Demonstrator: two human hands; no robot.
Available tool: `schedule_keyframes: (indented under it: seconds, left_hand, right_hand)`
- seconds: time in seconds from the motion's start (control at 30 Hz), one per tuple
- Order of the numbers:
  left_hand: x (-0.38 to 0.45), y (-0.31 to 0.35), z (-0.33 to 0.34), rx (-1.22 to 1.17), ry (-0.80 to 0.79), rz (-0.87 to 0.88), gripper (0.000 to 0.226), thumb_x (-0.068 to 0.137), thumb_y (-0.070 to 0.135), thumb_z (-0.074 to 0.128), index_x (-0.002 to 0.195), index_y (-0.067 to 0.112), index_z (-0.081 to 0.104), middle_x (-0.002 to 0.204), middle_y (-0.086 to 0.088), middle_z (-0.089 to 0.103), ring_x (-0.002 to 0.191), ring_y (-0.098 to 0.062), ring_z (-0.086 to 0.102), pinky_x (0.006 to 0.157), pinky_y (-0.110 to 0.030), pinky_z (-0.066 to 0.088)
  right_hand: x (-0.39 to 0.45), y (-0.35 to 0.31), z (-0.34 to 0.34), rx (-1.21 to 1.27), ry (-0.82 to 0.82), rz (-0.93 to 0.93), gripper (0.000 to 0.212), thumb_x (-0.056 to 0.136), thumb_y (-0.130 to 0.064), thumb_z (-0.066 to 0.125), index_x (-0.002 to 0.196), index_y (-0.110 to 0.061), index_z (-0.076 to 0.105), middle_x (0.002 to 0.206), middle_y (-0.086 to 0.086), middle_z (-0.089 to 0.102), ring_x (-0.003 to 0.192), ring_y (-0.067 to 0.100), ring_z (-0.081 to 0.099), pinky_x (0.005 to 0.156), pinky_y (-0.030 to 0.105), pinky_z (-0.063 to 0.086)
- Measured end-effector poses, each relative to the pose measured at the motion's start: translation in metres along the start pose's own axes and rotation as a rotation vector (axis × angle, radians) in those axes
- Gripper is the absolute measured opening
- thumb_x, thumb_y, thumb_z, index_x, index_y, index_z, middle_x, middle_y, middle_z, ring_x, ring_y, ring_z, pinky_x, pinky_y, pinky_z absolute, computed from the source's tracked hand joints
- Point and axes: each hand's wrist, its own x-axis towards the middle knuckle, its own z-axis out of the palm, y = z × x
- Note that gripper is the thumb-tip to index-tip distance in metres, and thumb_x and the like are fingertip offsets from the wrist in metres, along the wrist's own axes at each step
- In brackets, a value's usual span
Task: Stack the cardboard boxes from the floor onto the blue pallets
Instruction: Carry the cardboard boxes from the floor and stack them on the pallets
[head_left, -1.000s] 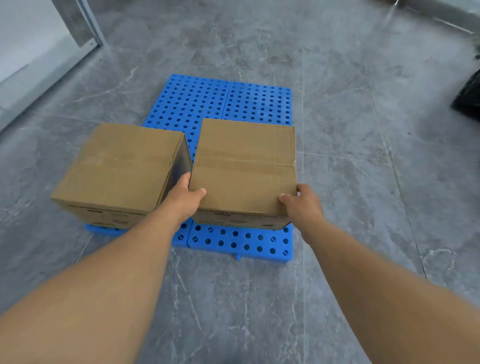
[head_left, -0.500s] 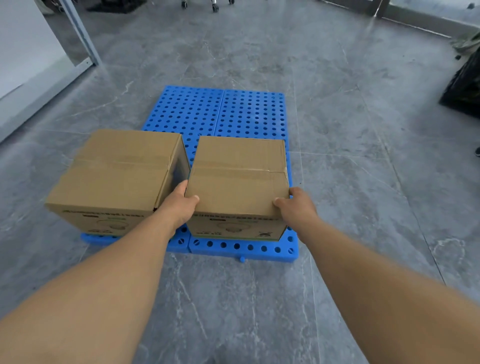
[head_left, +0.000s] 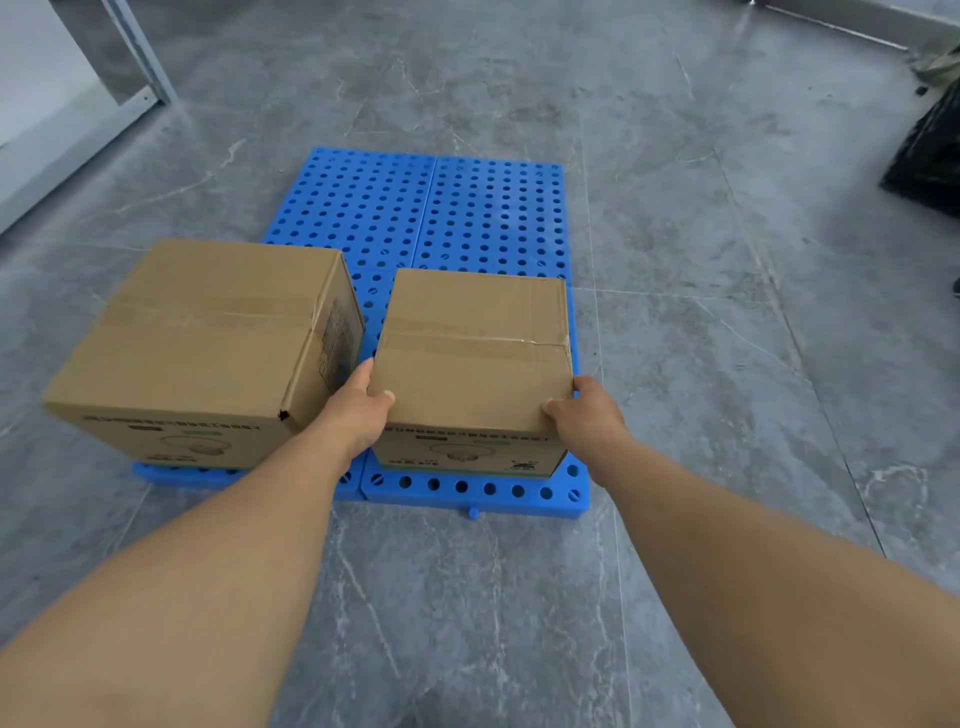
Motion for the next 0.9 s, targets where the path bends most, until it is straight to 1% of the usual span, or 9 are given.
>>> schedule_keyframes:
  seconds: [0.33, 0.47, 0.53, 0.57, 0.6, 0.63, 0.7, 0.83, 0.9]
  left_hand:
    - [0.002, -0.003, 0.001, 0.073, 0.001, 0.018, 0.057, 0.099, 0.026, 0.037, 0.148, 0.033, 0.010, 0.155, 0.002, 0.022, 0.136, -0.024, 0.031, 0.111, -0.044, 0.029]
    - [-0.003, 0.001, 0.003, 0.102, 0.005, 0.013, 0.057, 0.100, 0.026, 0.034, 0.149, 0.032, 0.005, 0.156, 0.003, 0.014, 0.138, -0.022, 0.026, 0.110, -0.038, 0.024]
    - [-0.008, 0.005, 0.003, 0.119, 0.009, 0.023, 0.059, 0.100, 0.026, 0.034, 0.149, 0.032, 0.001, 0.157, 0.003, 0.014, 0.117, -0.014, 0.046, 0.097, -0.033, 0.037]
    - [-0.011, 0.008, 0.002, 0.129, 0.014, 0.034, 0.061, 0.100, 0.025, 0.034, 0.149, 0.032, -0.001, 0.156, 0.002, 0.015, 0.100, -0.009, 0.051, 0.087, -0.028, 0.040]
    - [-0.013, 0.009, 0.000, 0.130, 0.020, 0.045, 0.062, 0.100, 0.026, 0.035, 0.149, 0.031, -0.002, 0.156, 0.001, 0.016, 0.097, -0.010, 0.051, 0.083, -0.027, 0.037]
    - [-0.015, 0.010, -0.003, 0.120, 0.024, 0.053, 0.062, 0.100, 0.027, 0.035, 0.149, 0.031, -0.003, 0.156, 0.001, 0.016, 0.111, -0.015, 0.050, 0.089, -0.030, 0.036]
    - [-0.018, 0.010, -0.012, 0.095, 0.019, 0.065, 0.062, 0.099, 0.029, 0.036, 0.149, 0.031, -0.001, 0.156, 0.000, 0.017, 0.136, -0.023, 0.032, 0.105, -0.037, 0.029]
    - [-0.033, 0.011, -0.047, 0.007, 0.030, 0.150, 0.059, 0.098, 0.031, 0.040, 0.149, 0.030, 0.009, 0.154, -0.001, 0.024, 0.135, -0.022, 0.033, 0.104, -0.034, 0.029]
    - [-0.045, 0.010, -0.073, -0.014, 0.067, 0.202, 0.057, 0.097, 0.033, 0.041, 0.148, 0.029, 0.017, 0.150, 0.001, 0.033, 0.134, -0.021, 0.036, 0.104, -0.034, 0.029]
  right_hand:
    - [0.001, 0.000, -0.003, -0.046, -0.005, 0.021, 0.033, 0.093, -0.021, 0.052, 0.124, -0.012, 0.042, 0.106, 0.004, 0.051, 0.099, 0.024, 0.054, 0.087, 0.040, 0.049]
    - [0.001, 0.000, -0.002, -0.024, 0.001, 0.024, 0.033, 0.093, -0.020, 0.052, 0.123, -0.013, 0.043, 0.102, 0.002, 0.051, 0.092, 0.022, 0.053, 0.077, 0.035, 0.046]
    - [0.000, 0.001, -0.004, -0.017, -0.001, 0.028, 0.035, 0.093, -0.020, 0.052, 0.125, -0.013, 0.043, 0.105, 0.004, 0.052, 0.090, 0.021, 0.052, 0.075, 0.034, 0.044]
    - [-0.001, 0.000, -0.006, -0.012, 0.002, 0.029, 0.038, 0.092, -0.020, 0.052, 0.128, -0.014, 0.042, 0.106, 0.004, 0.051, 0.088, 0.020, 0.051, 0.073, 0.034, 0.043]
    - [-0.002, -0.001, -0.007, -0.008, 0.010, 0.032, 0.041, 0.092, -0.021, 0.053, 0.130, -0.014, 0.040, 0.106, 0.004, 0.050, 0.085, 0.018, 0.050, 0.071, 0.033, 0.042]
    - [-0.004, -0.003, -0.008, -0.008, 0.023, 0.031, 0.042, 0.092, -0.021, 0.053, 0.131, -0.013, 0.039, 0.105, 0.004, 0.048, 0.079, 0.015, 0.048, 0.067, 0.031, 0.041]
    - [-0.010, -0.010, -0.009, -0.033, 0.067, 0.029, 0.043, 0.091, -0.023, 0.055, 0.130, -0.011, 0.040, 0.102, 0.003, 0.047, 0.069, 0.010, 0.043, 0.060, 0.027, 0.037]
    - [-0.034, -0.041, -0.003, -0.151, 0.161, -0.002, 0.057, 0.088, -0.029, 0.059, 0.136, -0.008, 0.036, 0.125, 0.011, 0.049, 0.095, 0.024, 0.053, 0.069, 0.033, 0.042]
    - [-0.051, -0.064, 0.003, -0.191, 0.158, -0.052, 0.060, 0.089, -0.030, 0.059, 0.138, -0.007, 0.035, 0.127, 0.013, 0.050, 0.100, 0.027, 0.056, 0.071, 0.033, 0.046]
